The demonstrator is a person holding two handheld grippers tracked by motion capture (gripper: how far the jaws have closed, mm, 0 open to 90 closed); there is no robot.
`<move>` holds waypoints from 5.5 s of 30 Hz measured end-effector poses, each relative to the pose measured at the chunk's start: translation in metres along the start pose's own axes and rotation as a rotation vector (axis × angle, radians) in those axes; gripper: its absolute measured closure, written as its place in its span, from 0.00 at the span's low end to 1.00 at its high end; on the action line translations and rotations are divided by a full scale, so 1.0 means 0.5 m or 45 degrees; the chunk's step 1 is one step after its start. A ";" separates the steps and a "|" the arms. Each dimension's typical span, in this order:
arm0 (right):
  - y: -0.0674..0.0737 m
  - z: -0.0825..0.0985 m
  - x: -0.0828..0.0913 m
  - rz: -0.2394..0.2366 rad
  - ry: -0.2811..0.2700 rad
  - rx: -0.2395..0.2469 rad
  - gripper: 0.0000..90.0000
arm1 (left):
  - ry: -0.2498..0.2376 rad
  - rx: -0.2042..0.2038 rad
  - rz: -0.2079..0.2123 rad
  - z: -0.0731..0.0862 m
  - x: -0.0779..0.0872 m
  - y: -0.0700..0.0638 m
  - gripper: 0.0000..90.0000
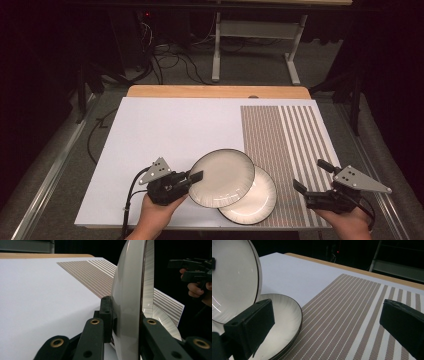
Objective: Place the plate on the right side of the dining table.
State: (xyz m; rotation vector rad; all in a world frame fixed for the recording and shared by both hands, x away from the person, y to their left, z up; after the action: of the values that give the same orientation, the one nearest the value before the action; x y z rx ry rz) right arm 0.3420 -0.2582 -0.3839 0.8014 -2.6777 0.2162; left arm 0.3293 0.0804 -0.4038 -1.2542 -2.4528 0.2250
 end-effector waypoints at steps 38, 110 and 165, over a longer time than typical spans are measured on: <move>0.169 -0.031 -0.141 -0.261 0.099 0.094 0.09 | 0.026 -0.014 0.010 0.001 0.001 0.007 0.87; 0.081 -0.067 -0.111 -0.284 0.020 -0.192 0.97 | 0.039 -0.033 0.083 -0.092 -0.112 -0.024 0.88; -0.190 0.005 -0.052 0.066 0.030 -0.321 0.97 | 0.204 -0.010 0.115 -0.115 -0.458 -0.047 0.79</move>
State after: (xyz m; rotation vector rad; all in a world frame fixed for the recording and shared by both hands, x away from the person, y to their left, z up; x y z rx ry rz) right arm 0.4146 -0.3245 -0.3911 0.6475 -2.6356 -0.0977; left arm 0.4567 -0.1200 -0.4026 -1.3340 -2.2671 0.1331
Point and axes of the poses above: each handheld gripper's, and its own axes: x roughly backward along the jaws, z roughly out of its underside, y roughly to its left, the point moved 8 cm from there along -x, roughly forward along the jaws, and after that the axes turned 3 degrees about z, right-handed, at the moved point
